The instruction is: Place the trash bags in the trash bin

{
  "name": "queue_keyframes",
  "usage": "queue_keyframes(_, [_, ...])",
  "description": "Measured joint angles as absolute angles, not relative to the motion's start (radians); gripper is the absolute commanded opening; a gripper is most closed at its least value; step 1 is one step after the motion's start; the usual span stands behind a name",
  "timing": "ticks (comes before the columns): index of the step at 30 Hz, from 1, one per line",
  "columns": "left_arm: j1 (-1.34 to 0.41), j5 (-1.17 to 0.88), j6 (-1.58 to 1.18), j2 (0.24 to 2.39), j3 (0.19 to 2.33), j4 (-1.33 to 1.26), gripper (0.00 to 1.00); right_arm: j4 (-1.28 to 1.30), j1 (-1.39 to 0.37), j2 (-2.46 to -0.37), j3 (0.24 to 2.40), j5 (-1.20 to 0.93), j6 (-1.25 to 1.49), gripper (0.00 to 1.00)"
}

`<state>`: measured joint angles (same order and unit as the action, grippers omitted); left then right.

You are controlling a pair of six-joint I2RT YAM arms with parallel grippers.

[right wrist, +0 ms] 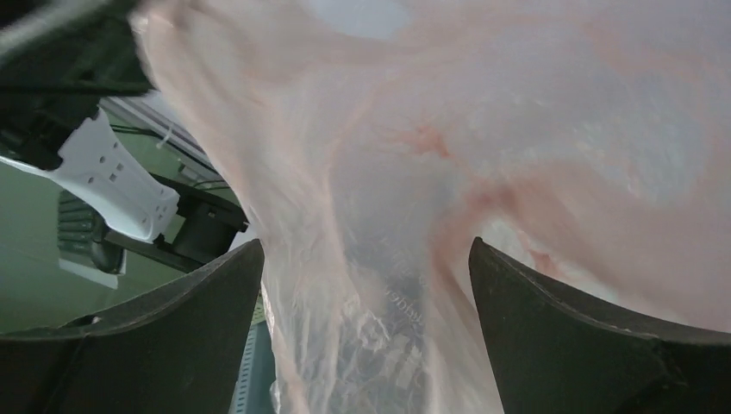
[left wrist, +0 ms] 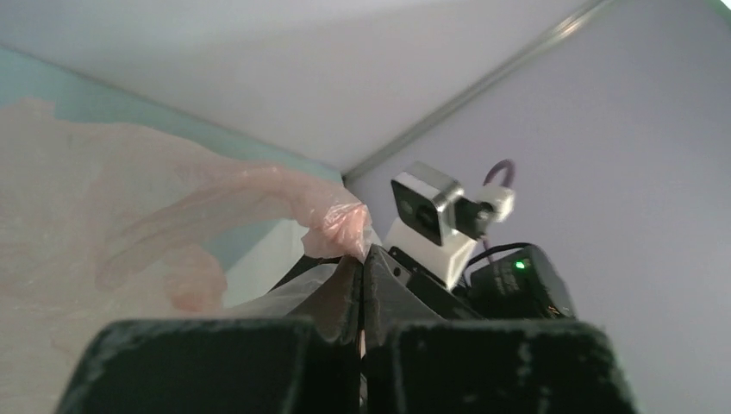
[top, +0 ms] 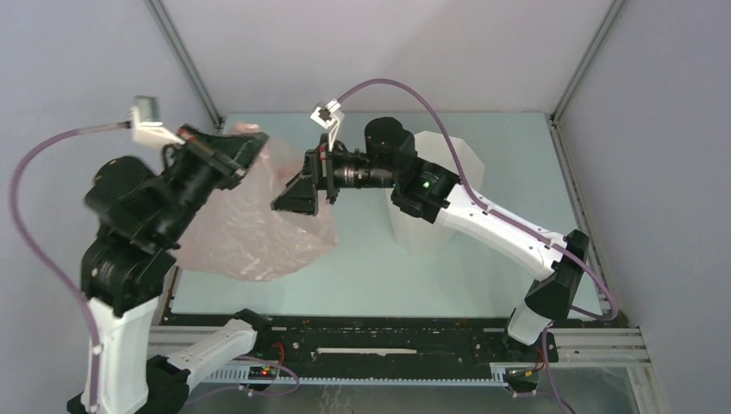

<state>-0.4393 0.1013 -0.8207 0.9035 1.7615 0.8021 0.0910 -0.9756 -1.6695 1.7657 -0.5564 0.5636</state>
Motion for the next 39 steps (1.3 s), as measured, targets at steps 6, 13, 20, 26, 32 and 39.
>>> queue_keyframes(6, [-0.439,-0.07,-0.921,0.95,1.586,0.698,0.0,0.179,-1.049,-1.662,1.832,-0.378,0.48,0.98])
queue_keyframes(13, [-0.439,-0.09,-0.942,0.942,1.537,0.688,0.0,0.347,-1.028,-1.627,1.839,-0.167,0.453,0.99])
queue_keyframes(20, [-0.439,-0.112,-0.97,0.908,1.519,0.618,0.0,0.347,-1.056,-1.582,1.774,-0.101,0.478,1.0])
queue_keyframes(26, [-0.439,-0.154,-1.031,0.918,1.457,0.55,0.0,0.311,-1.082,-1.588,1.773,-0.031,0.481,0.98])
queue_keyframes(32, [-0.437,-0.171,-1.082,0.931,1.419,0.508,0.0,0.298,-1.083,-1.593,1.773,0.083,0.47,0.79])
queue_keyframes(39, [-0.439,-0.218,-1.091,0.929,1.419,0.488,0.0,0.294,-1.096,-1.624,1.777,0.149,0.439,0.56])
